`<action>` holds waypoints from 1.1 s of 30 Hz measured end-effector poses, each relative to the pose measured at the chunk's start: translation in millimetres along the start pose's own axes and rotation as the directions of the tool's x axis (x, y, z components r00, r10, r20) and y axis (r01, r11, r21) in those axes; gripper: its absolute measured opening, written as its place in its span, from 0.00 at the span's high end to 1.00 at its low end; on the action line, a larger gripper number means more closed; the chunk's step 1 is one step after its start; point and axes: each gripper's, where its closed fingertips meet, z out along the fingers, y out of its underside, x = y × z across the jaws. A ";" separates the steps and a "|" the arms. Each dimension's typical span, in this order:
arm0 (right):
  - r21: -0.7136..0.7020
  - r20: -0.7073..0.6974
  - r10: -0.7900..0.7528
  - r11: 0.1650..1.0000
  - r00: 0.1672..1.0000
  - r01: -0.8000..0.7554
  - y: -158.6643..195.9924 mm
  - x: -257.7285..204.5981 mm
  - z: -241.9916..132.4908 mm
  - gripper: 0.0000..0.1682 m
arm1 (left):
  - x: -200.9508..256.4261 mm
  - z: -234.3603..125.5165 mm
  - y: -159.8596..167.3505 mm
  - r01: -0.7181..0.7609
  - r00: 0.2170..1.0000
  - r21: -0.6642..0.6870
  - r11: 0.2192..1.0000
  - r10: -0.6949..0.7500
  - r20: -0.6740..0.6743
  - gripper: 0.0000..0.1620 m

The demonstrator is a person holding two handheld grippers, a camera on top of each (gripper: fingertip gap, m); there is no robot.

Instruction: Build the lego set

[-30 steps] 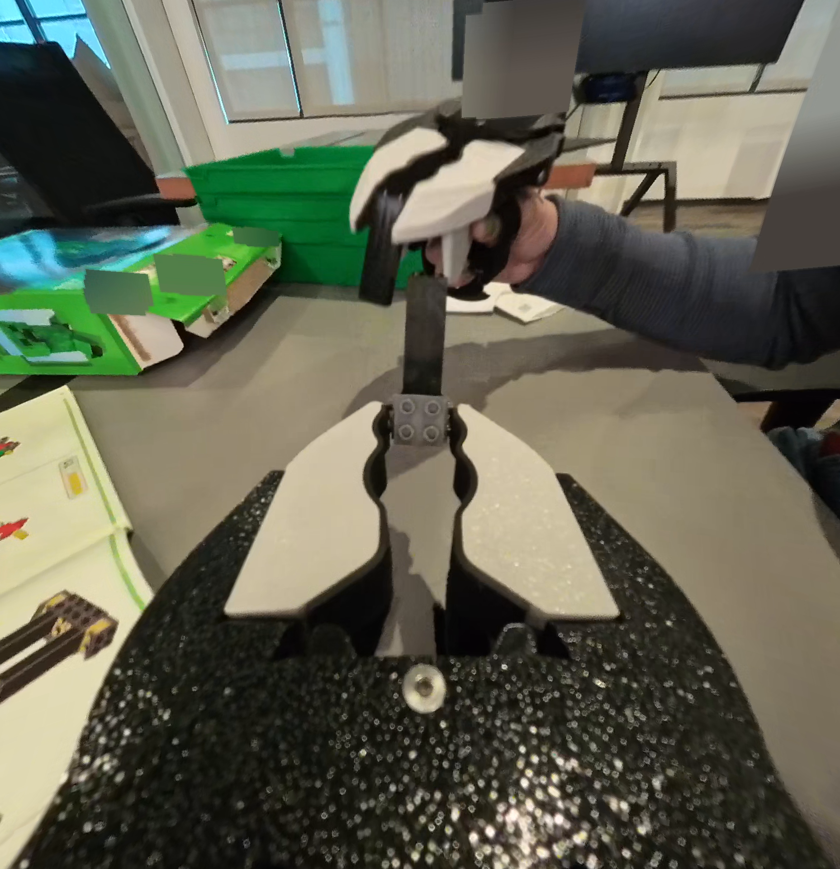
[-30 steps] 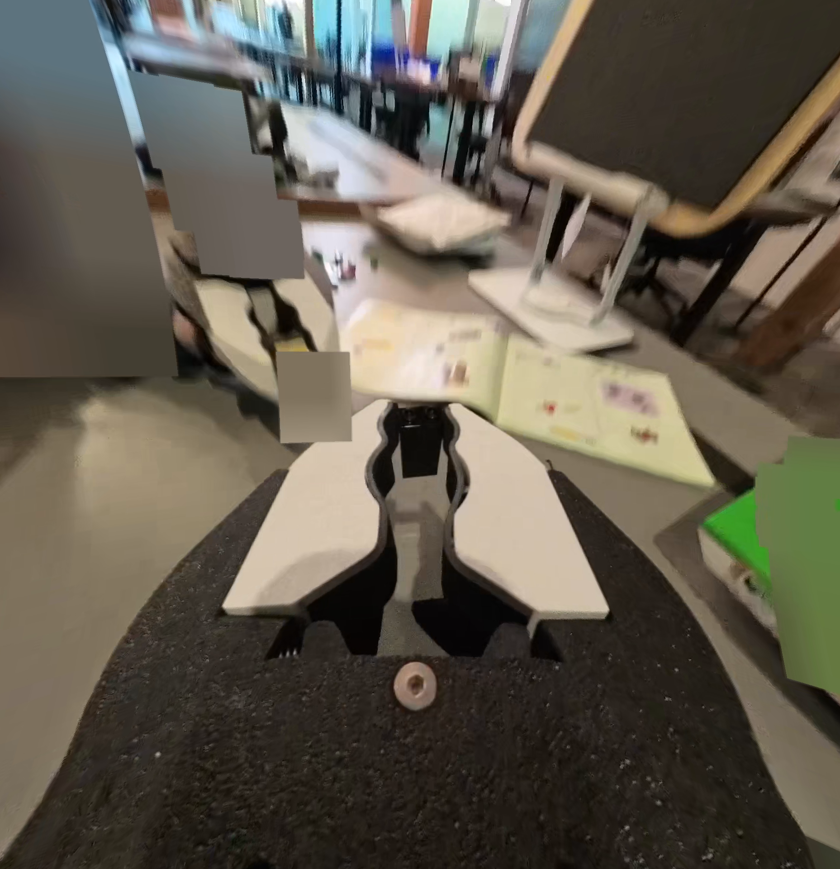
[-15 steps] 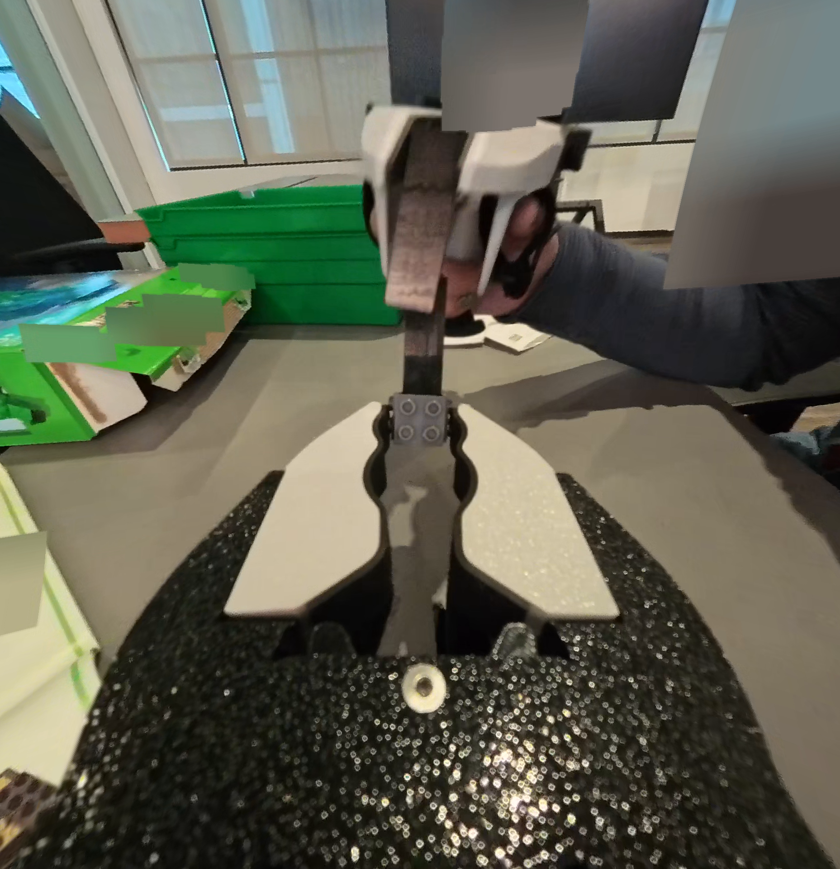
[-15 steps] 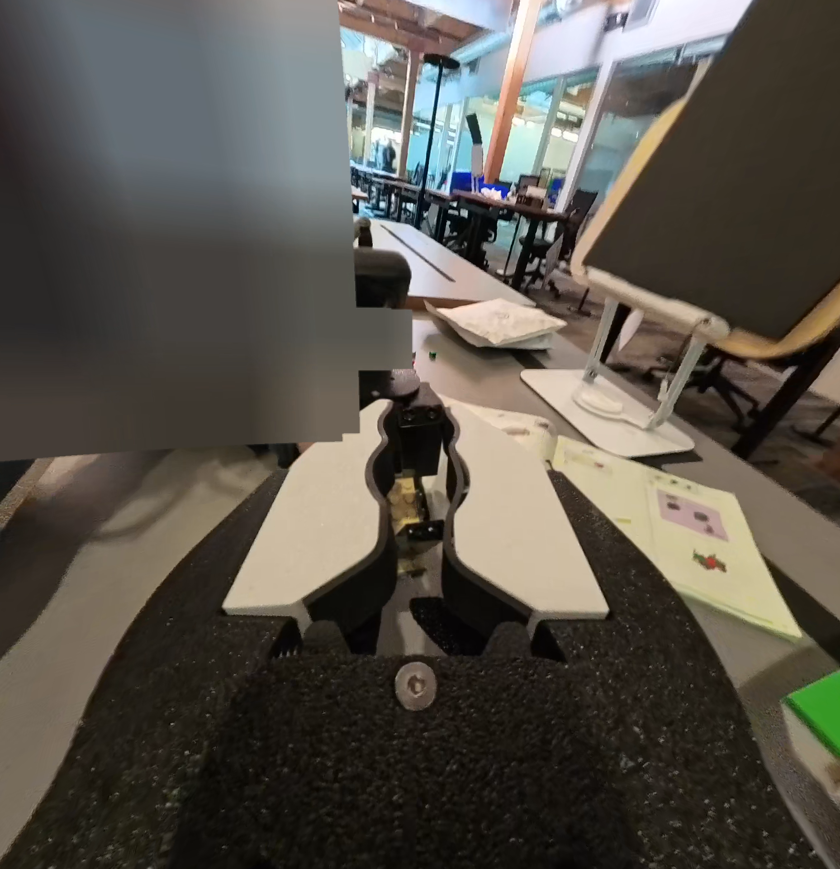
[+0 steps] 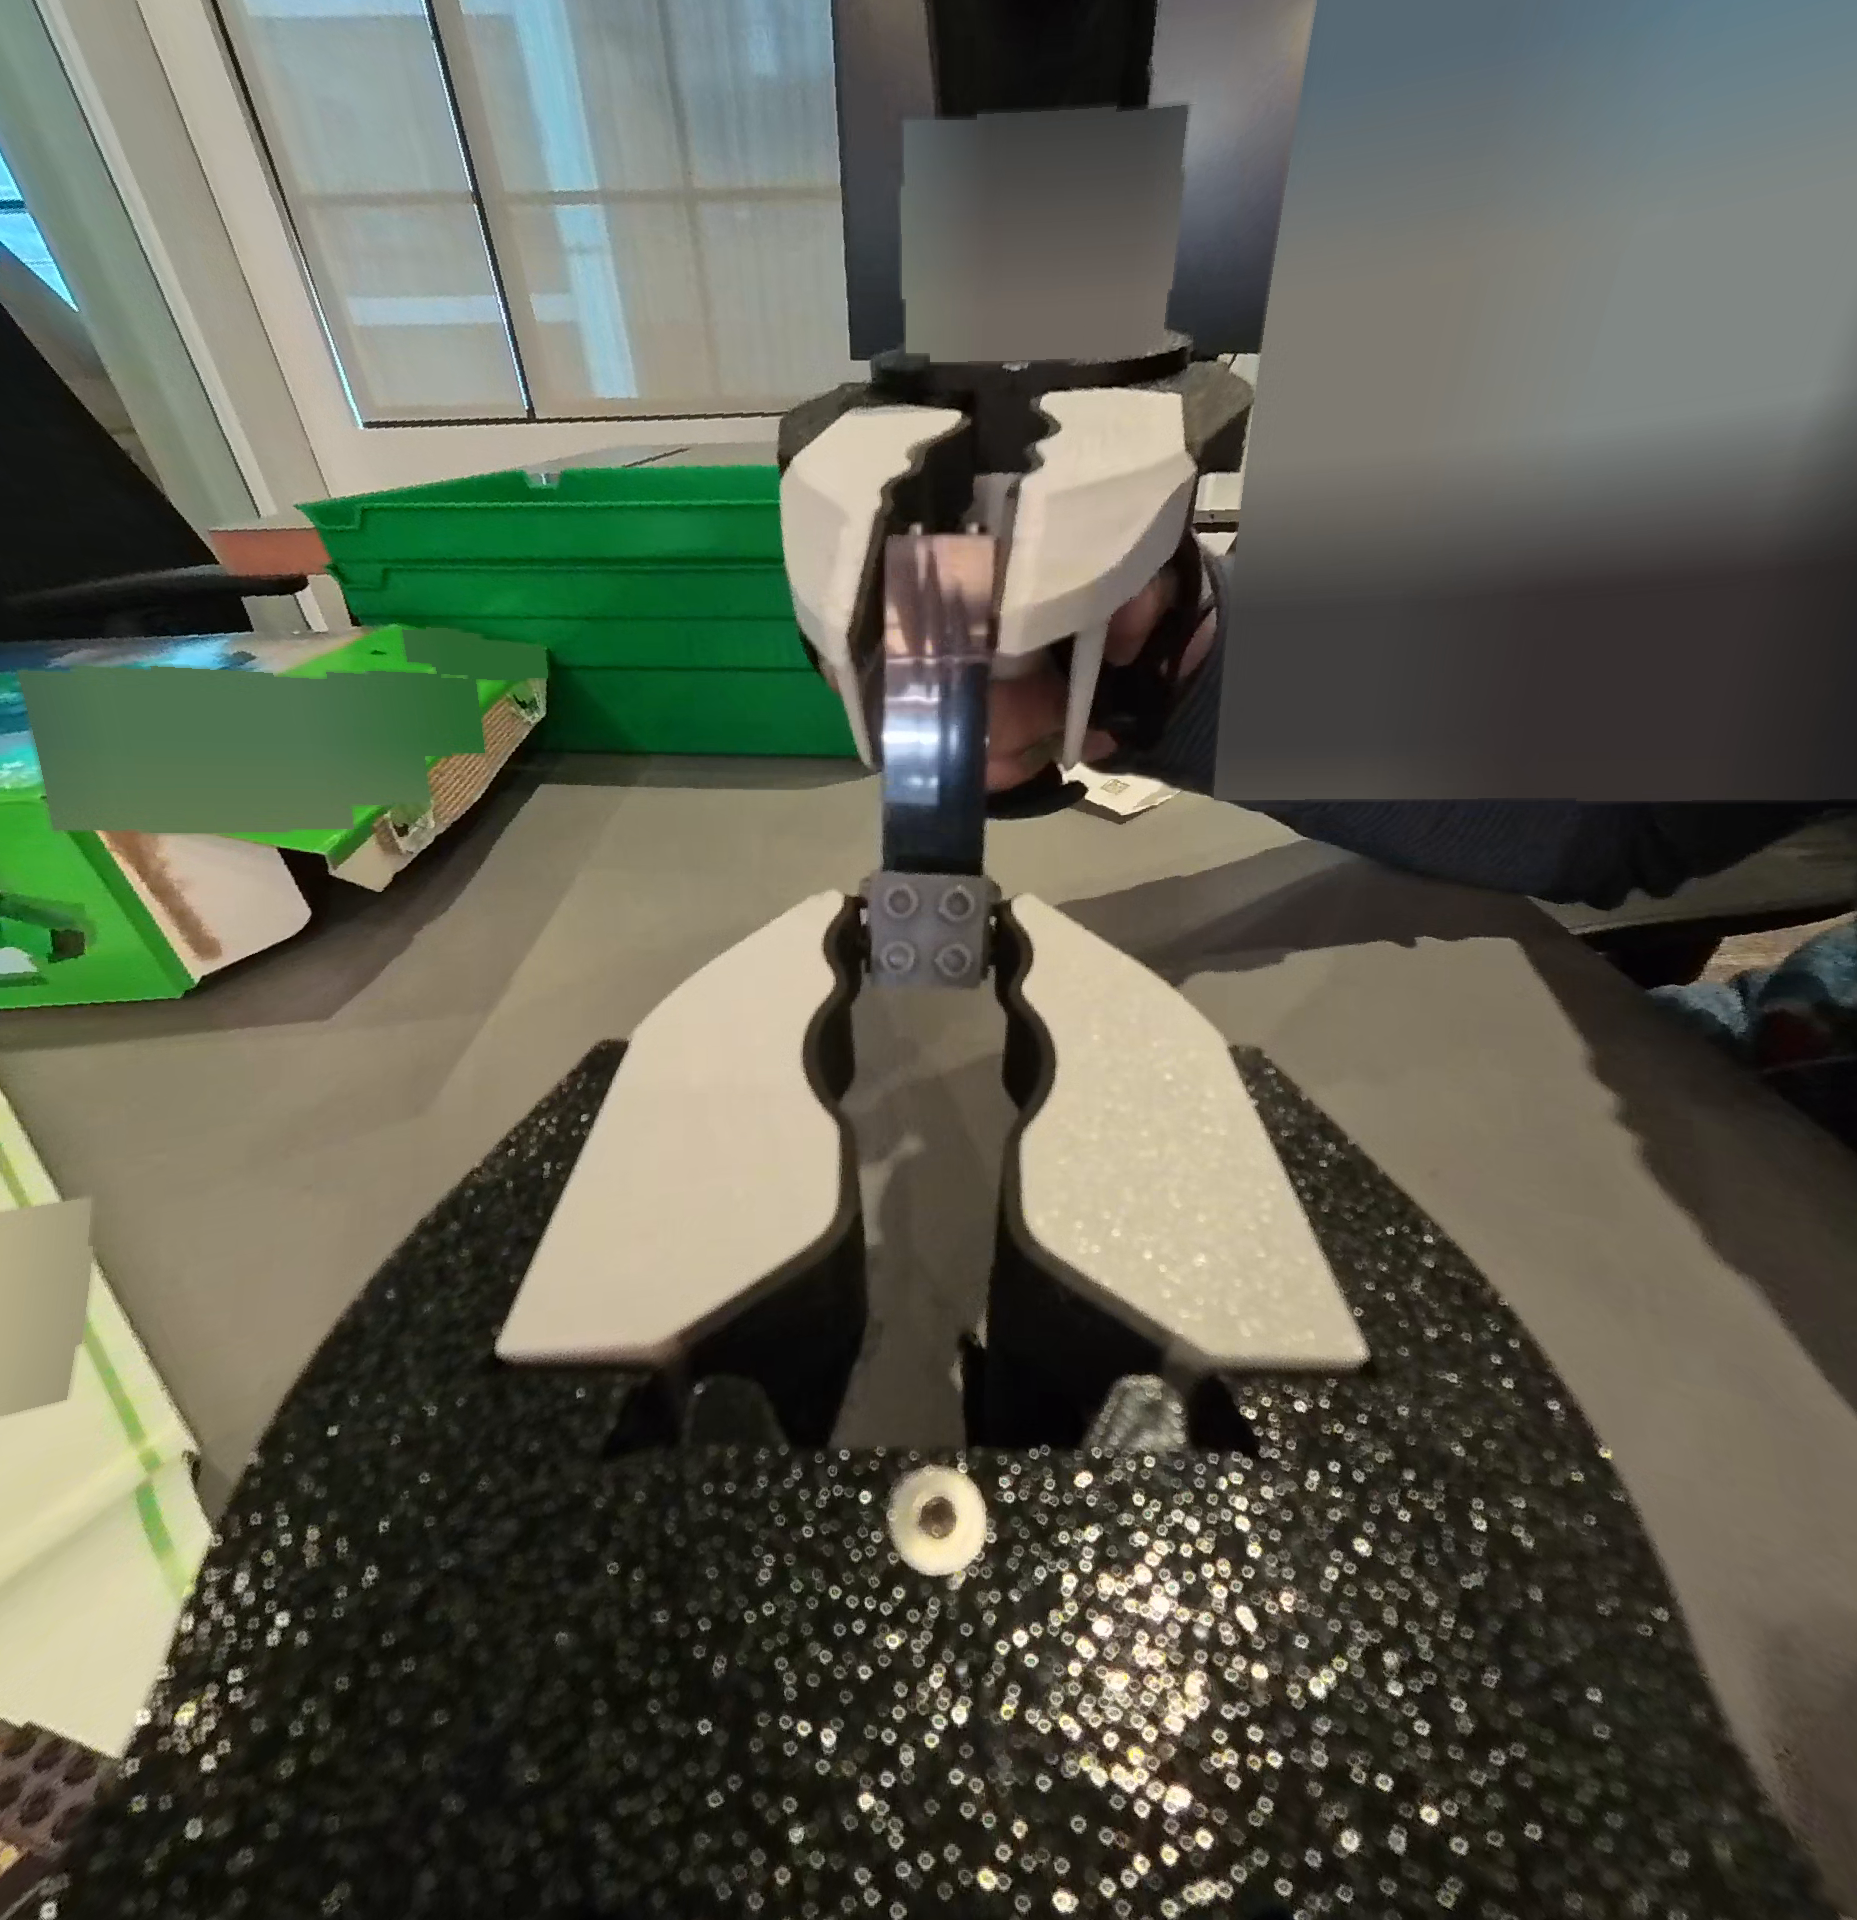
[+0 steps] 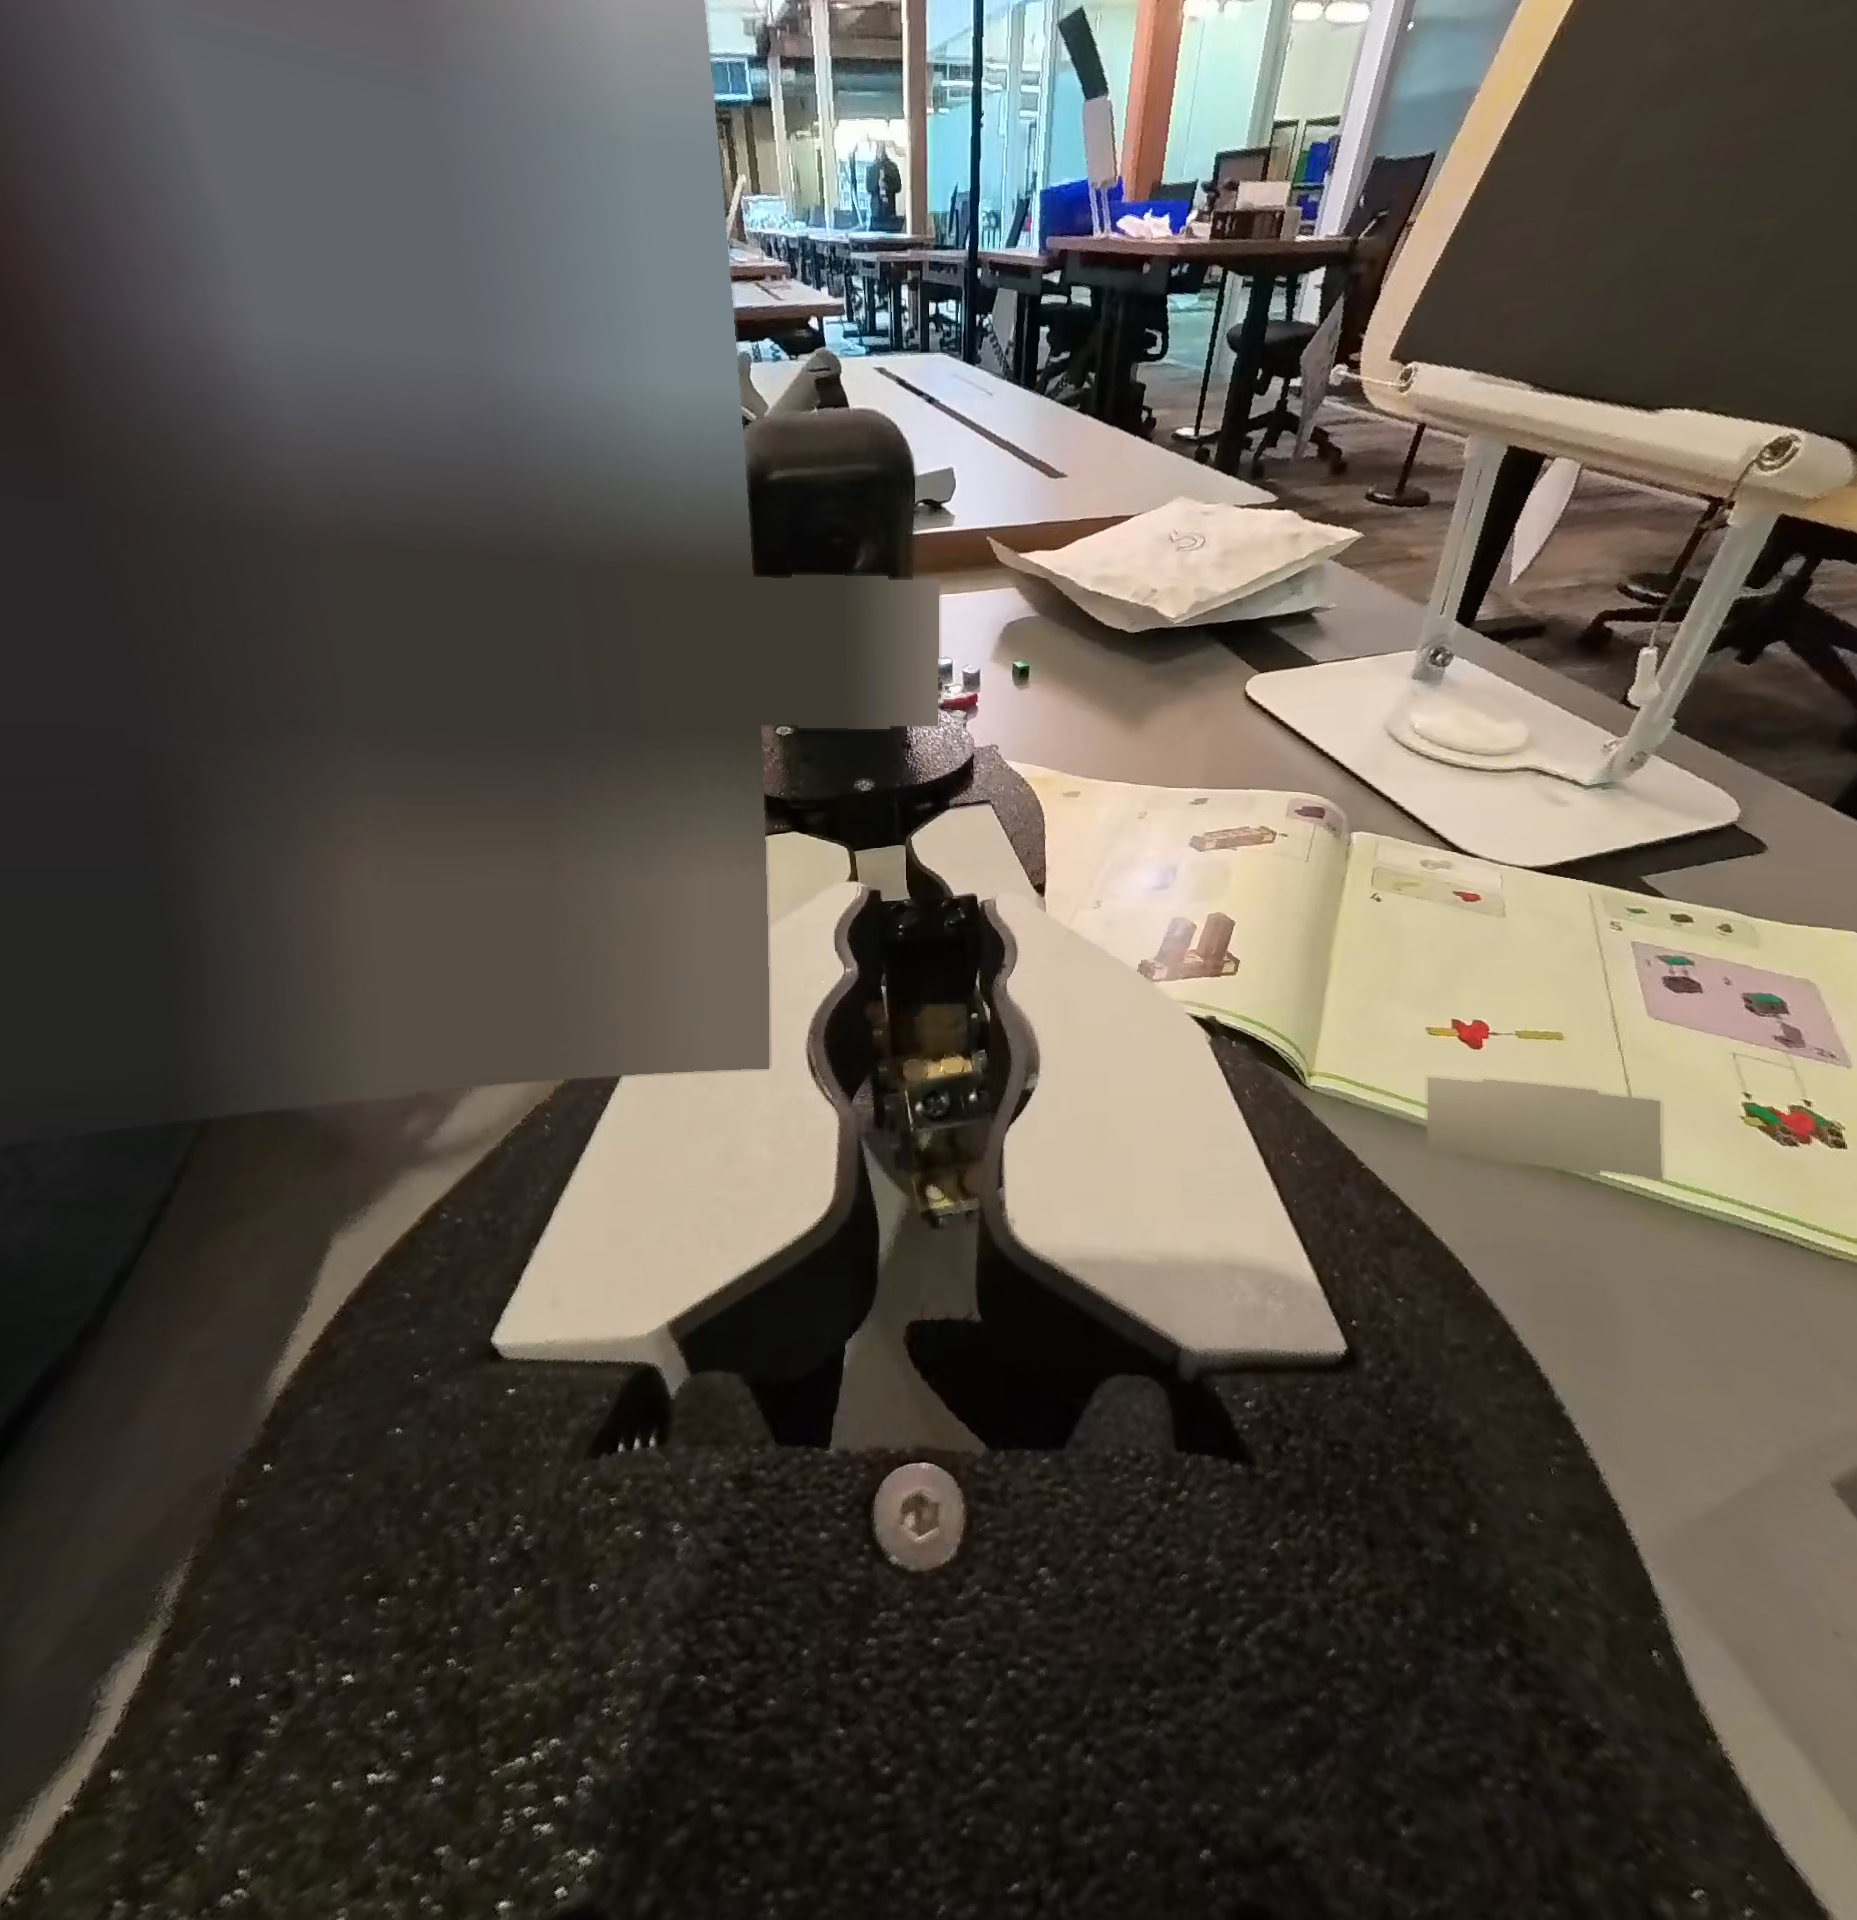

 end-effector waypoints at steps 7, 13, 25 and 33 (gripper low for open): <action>0.025 0.000 -0.002 1.000 1.000 0.002 -2.4 -1.1 1.7 0.90 | 0.9 -1.4 -2.0 -0.002 1.000 0.016 1.000 0.002 -0.007 0.85; 0.036 0.004 0.005 0.999 1.000 -0.005 -3.0 -1.8 1.9 0.90 | 1.4 -1.9 -2.9 -0.011 1.000 0.023 1.000 0.011 -0.003 0.85; 0.054 0.027 0.013 0.998 1.000 -0.014 -4.6 -5.4 5.1 0.90 | 2.2 -1.6 -2.4 -0.022 1.000 0.020 1.000 0.022 -0.005 0.85; 0.040 0.016 -0.019 0.999 1.000 0.018 -4.0 -5.5 3.3 0.90 | 4.1 -2.4 -3.6 -0.027 0.999 0.031 0.999 0.028 -0.017 0.85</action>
